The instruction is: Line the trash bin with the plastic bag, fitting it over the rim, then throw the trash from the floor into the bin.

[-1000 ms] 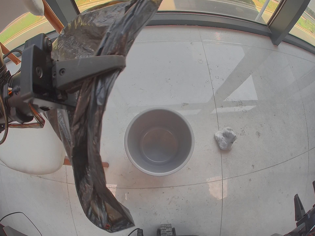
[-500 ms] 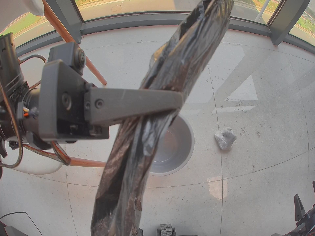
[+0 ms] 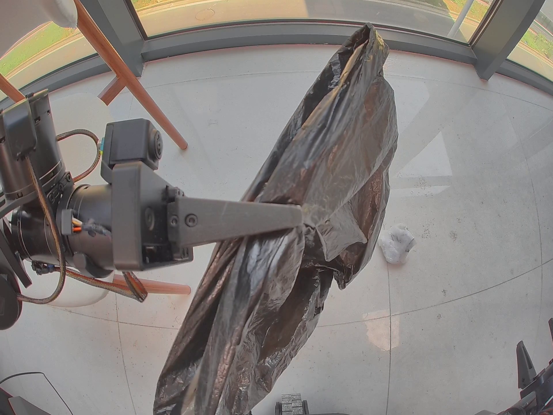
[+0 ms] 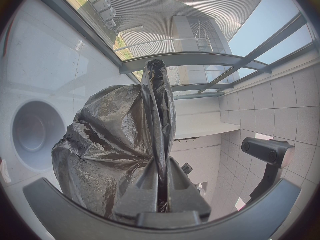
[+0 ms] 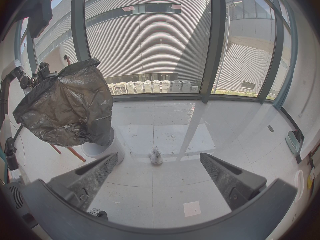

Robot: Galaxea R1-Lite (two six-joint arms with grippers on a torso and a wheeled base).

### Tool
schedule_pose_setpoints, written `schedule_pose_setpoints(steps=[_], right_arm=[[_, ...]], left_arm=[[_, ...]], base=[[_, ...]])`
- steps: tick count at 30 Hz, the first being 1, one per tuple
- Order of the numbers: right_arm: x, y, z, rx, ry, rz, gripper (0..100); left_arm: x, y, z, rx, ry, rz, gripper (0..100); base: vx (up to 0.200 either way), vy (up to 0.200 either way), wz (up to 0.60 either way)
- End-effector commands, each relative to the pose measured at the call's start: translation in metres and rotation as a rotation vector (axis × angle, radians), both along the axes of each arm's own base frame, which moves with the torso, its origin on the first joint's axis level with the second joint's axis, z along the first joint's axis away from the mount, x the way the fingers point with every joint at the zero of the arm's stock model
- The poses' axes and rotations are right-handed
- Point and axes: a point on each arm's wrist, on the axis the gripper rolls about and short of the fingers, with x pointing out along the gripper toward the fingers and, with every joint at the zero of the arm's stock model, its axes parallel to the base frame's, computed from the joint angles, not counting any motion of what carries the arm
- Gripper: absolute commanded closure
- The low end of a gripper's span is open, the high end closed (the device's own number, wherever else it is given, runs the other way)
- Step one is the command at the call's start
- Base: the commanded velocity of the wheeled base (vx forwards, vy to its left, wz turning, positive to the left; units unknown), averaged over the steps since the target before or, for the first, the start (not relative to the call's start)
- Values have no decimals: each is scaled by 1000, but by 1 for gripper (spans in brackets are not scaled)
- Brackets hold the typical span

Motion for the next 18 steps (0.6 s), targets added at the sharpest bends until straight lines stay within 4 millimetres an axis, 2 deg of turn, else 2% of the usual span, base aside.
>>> schedule_pose_setpoints(steps=[1, 10, 13, 18], right_arm=[[0, 0, -5, 0, 1, 1, 0], [0, 0, -5, 0, 1, 1, 0], [0, 0, -5, 0, 1, 1, 0], [0, 0, -5, -2, 1, 1, 0]], left_arm=[[2, 2, -6, 15, 0, 11, 100], [8, 13, -9, 25, -28, 39, 100], [14, 19, -14, 38, -47, 71, 100], [21, 16, -30, 80, -62, 71, 100]], base=[[0, 0, 0], [0, 0, 0], [0, 0, 0], [0, 0, 0]])
